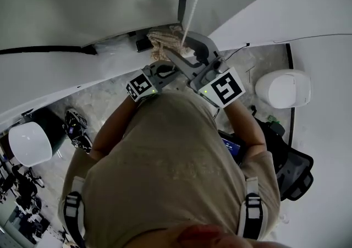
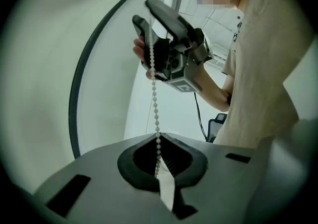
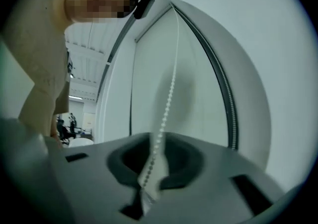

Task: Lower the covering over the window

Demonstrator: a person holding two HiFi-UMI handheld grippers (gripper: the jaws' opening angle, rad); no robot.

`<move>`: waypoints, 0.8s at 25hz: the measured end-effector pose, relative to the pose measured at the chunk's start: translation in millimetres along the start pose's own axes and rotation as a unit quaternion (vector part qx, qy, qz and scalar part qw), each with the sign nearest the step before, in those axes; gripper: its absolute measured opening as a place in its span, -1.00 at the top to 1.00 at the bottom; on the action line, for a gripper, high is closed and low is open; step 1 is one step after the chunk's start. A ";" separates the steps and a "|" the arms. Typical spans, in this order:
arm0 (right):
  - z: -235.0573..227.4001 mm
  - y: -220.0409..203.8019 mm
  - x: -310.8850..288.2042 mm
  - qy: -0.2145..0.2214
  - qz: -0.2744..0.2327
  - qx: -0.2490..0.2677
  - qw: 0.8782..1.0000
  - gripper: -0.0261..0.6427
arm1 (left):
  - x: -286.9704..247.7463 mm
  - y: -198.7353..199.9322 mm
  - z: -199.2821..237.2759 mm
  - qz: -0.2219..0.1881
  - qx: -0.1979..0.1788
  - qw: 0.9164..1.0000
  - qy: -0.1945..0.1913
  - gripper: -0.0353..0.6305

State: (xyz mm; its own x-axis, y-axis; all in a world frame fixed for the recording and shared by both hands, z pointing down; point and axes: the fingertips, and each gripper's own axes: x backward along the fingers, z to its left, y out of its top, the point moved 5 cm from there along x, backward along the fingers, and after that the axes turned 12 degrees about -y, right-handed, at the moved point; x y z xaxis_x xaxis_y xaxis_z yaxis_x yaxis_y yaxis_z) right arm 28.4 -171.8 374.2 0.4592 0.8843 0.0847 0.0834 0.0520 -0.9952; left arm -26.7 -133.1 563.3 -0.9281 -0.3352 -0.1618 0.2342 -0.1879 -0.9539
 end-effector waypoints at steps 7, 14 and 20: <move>-1.2 -37.3 6.3 -0.066 0.044 -0.022 0.997 0.91 | 56.7 30.0 13.5 -0.115 -0.022 0.992 0.036 0.86; -15.4 -40.6 29.0 -0.079 0.033 -0.037 0.996 0.91 | 66.6 68.3 24.5 -0.177 -0.032 0.984 0.012 0.85; -25.9 -45.6 40.4 -0.089 0.018 -0.042 0.995 0.91 | 63.6 122.1 33.1 -0.152 -0.105 0.982 -0.033 0.85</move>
State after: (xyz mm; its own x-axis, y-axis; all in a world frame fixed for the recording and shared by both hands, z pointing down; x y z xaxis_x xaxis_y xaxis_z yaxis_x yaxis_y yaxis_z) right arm 66.1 -150.4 424.3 0.3004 0.9533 0.0319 0.1470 -0.0132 -0.9891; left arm -47.5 -207.9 445.0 -0.9235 -0.3536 0.1484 -0.1216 -0.0972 -0.9878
